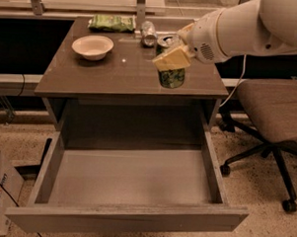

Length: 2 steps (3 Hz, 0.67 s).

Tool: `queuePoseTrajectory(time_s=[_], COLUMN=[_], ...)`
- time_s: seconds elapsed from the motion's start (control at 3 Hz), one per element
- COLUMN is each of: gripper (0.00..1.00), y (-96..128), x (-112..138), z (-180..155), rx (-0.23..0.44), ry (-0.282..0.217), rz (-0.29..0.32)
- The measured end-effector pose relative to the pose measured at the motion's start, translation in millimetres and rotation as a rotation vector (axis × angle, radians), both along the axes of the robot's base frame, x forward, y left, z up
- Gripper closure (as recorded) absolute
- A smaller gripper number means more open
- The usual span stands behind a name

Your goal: Place green can into top drawer

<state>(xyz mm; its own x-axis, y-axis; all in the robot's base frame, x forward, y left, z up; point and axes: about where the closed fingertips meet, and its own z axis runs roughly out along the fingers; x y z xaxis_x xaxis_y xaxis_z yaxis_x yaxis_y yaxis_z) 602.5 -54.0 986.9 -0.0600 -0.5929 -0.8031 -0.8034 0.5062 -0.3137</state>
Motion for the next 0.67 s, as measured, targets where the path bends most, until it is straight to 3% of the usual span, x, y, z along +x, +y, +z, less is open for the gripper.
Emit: queuePoseTrajectory(time_s=[0.33, 0.67], gripper=[1.0, 1.0], y=[10, 22], x=[-30, -43], z=[-25, -64], rx=[-0.007, 0.014], ry=[0.037, 0.078], rz=[0.006, 0.022])
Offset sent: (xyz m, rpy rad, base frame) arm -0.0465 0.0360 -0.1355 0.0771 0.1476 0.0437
